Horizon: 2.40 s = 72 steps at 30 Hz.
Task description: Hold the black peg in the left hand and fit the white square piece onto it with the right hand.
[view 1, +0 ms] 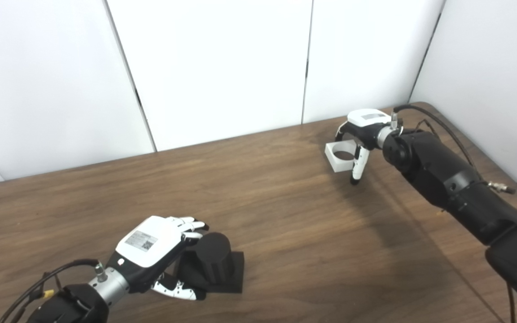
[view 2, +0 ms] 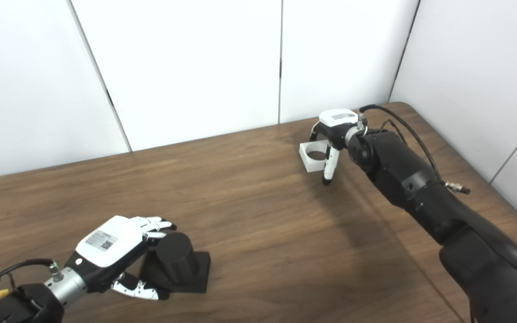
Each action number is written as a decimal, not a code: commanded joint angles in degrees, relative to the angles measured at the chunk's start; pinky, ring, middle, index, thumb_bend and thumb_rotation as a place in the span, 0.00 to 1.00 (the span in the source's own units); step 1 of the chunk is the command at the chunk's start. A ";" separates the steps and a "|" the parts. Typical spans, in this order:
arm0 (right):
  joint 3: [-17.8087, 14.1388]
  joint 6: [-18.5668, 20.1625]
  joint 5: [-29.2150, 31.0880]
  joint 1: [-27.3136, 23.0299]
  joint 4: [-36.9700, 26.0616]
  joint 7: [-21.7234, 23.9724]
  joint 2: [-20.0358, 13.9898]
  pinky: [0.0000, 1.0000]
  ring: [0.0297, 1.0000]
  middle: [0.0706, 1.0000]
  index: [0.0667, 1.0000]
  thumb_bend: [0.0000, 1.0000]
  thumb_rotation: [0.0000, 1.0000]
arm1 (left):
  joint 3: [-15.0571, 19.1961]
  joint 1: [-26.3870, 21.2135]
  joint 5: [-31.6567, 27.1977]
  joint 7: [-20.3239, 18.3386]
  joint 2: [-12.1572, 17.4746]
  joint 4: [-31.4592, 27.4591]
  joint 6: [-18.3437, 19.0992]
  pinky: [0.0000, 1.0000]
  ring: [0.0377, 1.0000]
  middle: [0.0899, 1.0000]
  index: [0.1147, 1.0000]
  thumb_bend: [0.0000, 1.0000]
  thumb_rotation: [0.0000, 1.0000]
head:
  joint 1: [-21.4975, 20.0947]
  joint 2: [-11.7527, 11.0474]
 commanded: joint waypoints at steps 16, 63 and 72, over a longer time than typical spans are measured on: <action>2.15 0.53 -3.41 -0.40 3.07 -0.61 -3.03 0.65 0.77 0.75 0.45 0.52 0.15 | -2.04 3.64 2.78 -6.56 2.59 1.85 -0.75 0.83 0.88 0.86 0.42 0.52 0.07 | 0.09 0.38; -7.62 -10.59 3.18 5.20 -40.98 10.94 -0.85 0.77 0.83 0.74 0.44 0.52 0.14 | -1.25 0.03 2.83 -7.27 -3.08 6.06 2.31 0.87 0.91 0.85 0.42 0.52 0.07 | 16.25 7.14; -7.14 -12.82 6.88 4.83 -46.48 14.18 1.40 0.74 0.81 0.73 0.44 0.52 0.14 | -1.26 -0.53 3.14 -8.22 -3.99 6.12 3.44 0.87 0.92 0.88 0.43 0.52 0.07 | 17.94 8.06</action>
